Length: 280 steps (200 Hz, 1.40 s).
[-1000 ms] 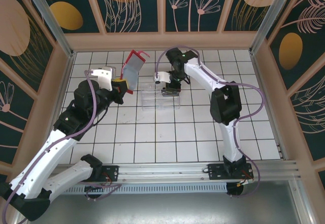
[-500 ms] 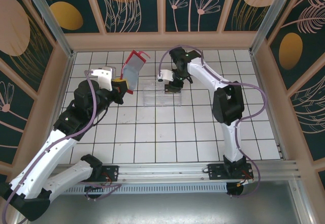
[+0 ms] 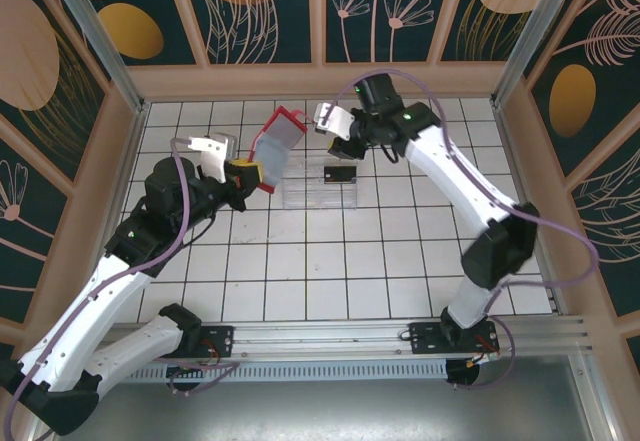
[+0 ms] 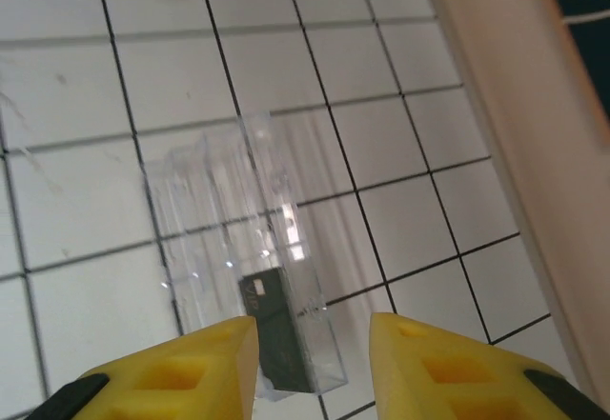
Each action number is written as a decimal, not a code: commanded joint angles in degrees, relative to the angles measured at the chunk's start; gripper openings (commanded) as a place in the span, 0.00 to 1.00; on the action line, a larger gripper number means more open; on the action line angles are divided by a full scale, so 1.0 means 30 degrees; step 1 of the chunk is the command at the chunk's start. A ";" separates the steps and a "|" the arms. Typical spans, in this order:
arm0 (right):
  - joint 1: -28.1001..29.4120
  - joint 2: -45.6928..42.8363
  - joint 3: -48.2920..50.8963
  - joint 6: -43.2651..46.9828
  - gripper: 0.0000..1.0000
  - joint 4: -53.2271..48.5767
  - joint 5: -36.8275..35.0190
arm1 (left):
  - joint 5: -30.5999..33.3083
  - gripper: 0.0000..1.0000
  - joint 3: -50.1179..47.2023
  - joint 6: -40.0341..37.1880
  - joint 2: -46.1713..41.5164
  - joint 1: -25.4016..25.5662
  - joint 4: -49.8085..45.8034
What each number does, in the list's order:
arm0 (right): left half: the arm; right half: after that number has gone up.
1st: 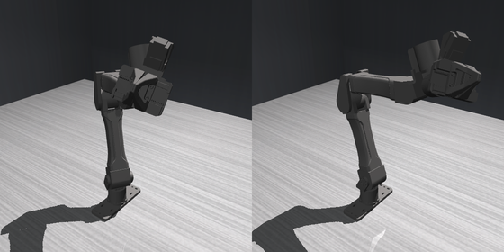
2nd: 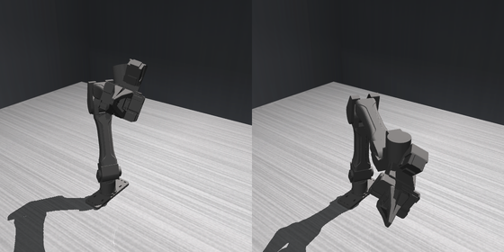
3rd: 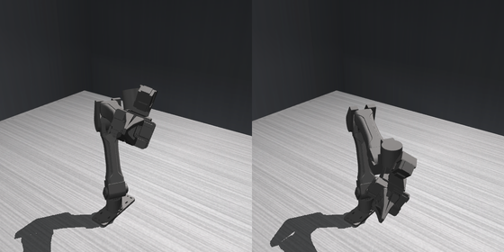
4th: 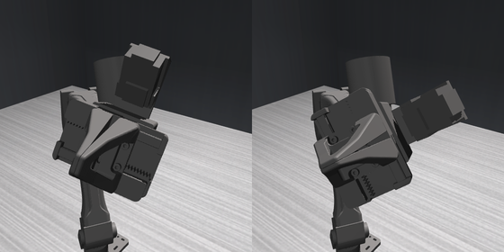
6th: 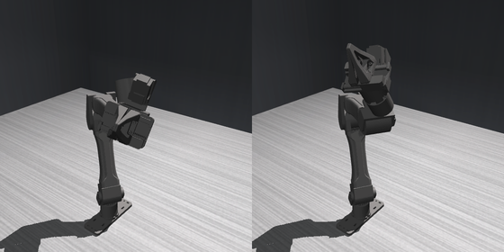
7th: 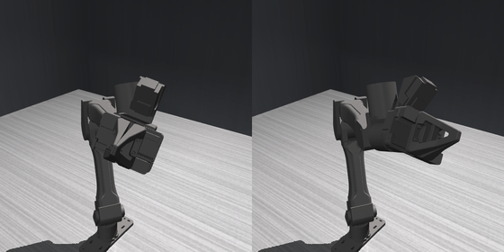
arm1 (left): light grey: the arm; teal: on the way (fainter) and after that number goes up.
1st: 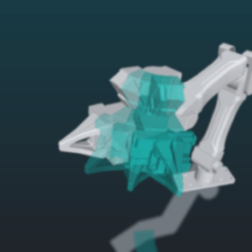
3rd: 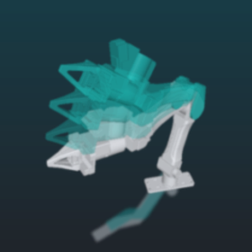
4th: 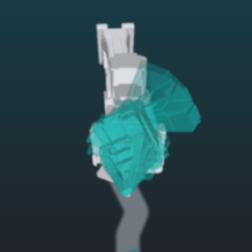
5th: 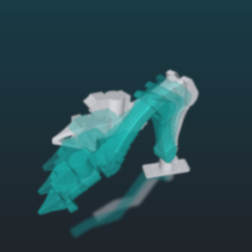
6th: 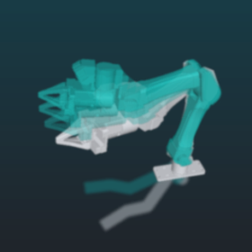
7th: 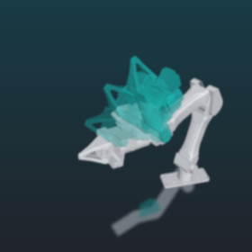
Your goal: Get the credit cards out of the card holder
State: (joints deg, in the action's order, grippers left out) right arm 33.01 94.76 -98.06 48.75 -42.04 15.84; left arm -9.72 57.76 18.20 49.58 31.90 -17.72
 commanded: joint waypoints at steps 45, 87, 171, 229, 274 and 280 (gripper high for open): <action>0.1507 -0.9357 0.6706 -0.7403 0.43 0.6436 0.4300 | -0.8382 0.00 -0.0297 0.1133 0.1006 -0.0062 0.4583; 0.1571 -1.2428 0.8119 -1.0536 0.55 0.7900 0.4250 | -1.1713 0.00 0.0752 -0.1020 0.2724 -0.0043 0.1910; -0.1772 -1.2326 1.0881 -1.3885 0.67 0.5394 0.7778 | -1.5948 0.00 0.1703 -0.7912 0.5269 -0.0047 -0.5929; -0.2395 -1.2529 1.4401 -1.4910 0.57 0.6832 1.5014 | -1.6211 0.00 0.1769 -0.7345 0.5910 -0.0028 -0.5004; -0.2240 -1.2761 1.5147 -1.4717 0.40 0.6491 1.5242 | -1.6687 0.00 0.1195 -0.5860 0.6156 -0.0028 -0.2633; -0.2200 -1.2748 1.5164 -1.4842 0.33 0.6657 1.5329 | -1.6792 0.00 0.1027 -0.5567 0.6123 -0.0028 -0.2121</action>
State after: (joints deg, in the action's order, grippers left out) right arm 25.93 58.04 -53.23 5.26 -24.21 58.24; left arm -56.55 61.52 -1.34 68.20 31.90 -31.33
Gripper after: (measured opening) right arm 0.415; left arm 0.084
